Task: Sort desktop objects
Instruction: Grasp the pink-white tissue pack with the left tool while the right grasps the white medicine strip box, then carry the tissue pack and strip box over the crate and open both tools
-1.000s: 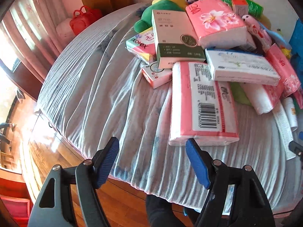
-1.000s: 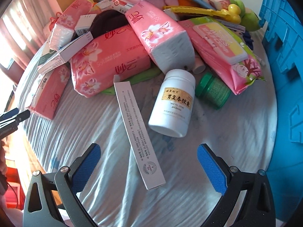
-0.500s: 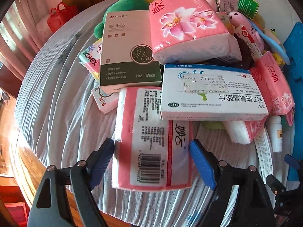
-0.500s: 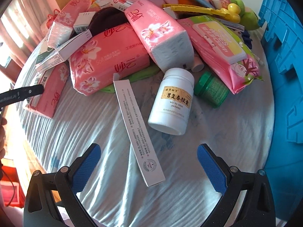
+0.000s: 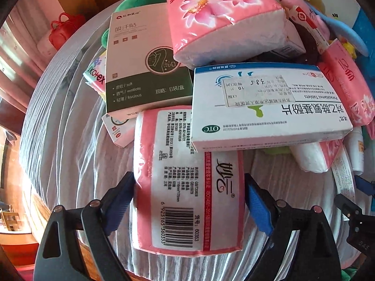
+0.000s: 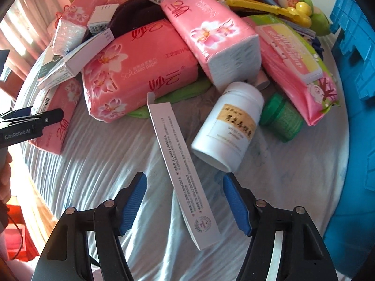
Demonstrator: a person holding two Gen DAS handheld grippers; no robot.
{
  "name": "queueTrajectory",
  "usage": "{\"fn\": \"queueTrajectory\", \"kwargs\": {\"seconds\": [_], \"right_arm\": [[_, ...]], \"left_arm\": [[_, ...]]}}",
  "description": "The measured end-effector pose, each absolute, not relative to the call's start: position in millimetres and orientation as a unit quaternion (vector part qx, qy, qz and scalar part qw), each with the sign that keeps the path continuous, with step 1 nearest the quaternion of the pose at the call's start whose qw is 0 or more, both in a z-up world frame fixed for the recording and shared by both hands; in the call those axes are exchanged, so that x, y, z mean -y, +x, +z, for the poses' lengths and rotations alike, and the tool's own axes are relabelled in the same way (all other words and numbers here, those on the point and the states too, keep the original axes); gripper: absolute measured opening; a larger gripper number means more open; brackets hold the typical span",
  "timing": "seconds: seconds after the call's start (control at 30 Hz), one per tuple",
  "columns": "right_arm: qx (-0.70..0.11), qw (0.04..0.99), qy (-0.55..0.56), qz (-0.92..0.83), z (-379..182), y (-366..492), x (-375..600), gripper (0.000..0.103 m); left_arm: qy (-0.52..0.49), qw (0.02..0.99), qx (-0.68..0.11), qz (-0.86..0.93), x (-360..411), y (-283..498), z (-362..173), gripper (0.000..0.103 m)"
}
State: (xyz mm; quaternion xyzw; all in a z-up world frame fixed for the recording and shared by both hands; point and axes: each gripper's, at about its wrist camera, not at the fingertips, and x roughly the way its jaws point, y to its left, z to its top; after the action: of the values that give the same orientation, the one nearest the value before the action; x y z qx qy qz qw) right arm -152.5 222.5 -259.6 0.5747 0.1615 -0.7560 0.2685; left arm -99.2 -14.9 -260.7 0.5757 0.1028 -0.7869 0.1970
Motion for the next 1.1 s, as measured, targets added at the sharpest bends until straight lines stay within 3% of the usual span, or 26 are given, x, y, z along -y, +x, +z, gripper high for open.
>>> {"fn": "queueTrajectory", "kwargs": {"seconds": [0.07, 0.1, 0.13, 0.57, 1.1], "right_arm": [[-0.164, 0.268, 0.576, -0.755, -262.5, -153.6, -219.1, 0.042], [-0.161, 0.268, 0.576, -0.756, -261.8, -153.6, -218.2, 0.022], [-0.157, 0.269, 0.575, -0.756, -260.1, -152.8, -218.1, 0.021], [-0.123, 0.312, 0.524, -0.783, -197.6, -130.3, -225.6, 0.021], [-0.087, 0.249, 0.306, -0.915, -17.3, -136.8, -287.0, 0.021]], "left_arm": [[0.575, 0.194, -0.099, -0.789, 12.9, -96.6, -258.7, 0.086], [0.576, 0.19, -0.101, -0.789, 12.5, -93.4, -256.8, 0.085], [0.576, 0.186, -0.109, -0.789, 11.8, -88.8, -254.3, 0.084], [0.494, 0.143, -0.08, -0.854, -24.1, -51.3, -175.5, 0.084], [0.327, 0.061, -0.022, -0.943, -104.7, -102.0, -46.3, 0.084]]}}
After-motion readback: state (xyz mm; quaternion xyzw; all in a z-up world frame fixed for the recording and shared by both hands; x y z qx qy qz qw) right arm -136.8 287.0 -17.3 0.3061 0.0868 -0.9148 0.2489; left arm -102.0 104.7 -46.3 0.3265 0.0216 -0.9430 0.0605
